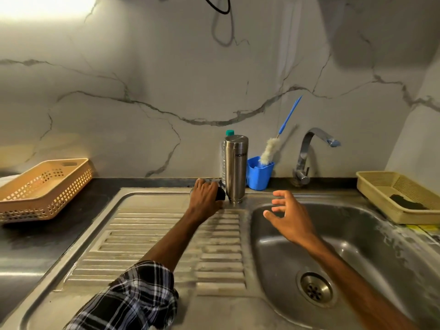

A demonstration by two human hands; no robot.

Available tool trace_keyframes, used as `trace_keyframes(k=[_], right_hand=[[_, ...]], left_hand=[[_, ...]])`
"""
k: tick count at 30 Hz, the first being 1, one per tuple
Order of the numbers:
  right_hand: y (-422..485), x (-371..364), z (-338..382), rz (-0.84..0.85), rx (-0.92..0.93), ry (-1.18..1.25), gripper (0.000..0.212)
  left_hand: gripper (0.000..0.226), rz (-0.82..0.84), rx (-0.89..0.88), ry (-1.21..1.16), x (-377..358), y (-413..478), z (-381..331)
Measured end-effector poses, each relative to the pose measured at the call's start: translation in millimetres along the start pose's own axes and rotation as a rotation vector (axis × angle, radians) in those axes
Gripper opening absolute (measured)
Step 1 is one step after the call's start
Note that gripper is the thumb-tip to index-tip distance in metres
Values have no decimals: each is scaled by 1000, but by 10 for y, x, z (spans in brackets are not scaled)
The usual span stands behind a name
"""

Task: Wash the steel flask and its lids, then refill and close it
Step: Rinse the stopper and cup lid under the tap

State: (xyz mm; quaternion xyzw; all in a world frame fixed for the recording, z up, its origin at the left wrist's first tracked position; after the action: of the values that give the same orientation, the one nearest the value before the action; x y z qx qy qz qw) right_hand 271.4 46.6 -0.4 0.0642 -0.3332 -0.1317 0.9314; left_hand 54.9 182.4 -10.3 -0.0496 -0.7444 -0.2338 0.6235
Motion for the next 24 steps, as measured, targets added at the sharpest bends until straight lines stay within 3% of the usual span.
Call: trace_keyframes(k=[5,11,14,18,22,24], right_hand=[[-44,20,-36,0,12,35,39],[-146,-41,-124,237,-288,579,52],[-183,70,-226,328,-368,786,47],[-106,352,-552,256,-388,919,45],[14,567,-985,66,-430,900,60],[84,614,-1162,-57,-432,848,64]], left_hand=[[63,-116,-8,-176,241,-388,-169],[62,-128,-187,-454,292,-761,-904],[62,-96,-219,-588,214,-739,-1336],[64,-67,-230,-596,24,-568,-1745],[56,170,-328,-453,-109,-216,-2042],[49,211,-353,-377,-127,48,-2079]])
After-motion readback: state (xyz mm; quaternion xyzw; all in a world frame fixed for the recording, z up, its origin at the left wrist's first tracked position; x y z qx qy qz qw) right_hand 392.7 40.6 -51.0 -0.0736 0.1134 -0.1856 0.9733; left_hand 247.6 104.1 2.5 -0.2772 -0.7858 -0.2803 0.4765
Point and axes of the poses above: each hand's wrist, its own y-axis towards the middle knuckle, its own x-axis out of the back of the hand, z = x × y, the point moved 5 cm from there along y, towards the middle knuckle, and after that the axes turned 2 degrees about z, right-handed, at the moved point
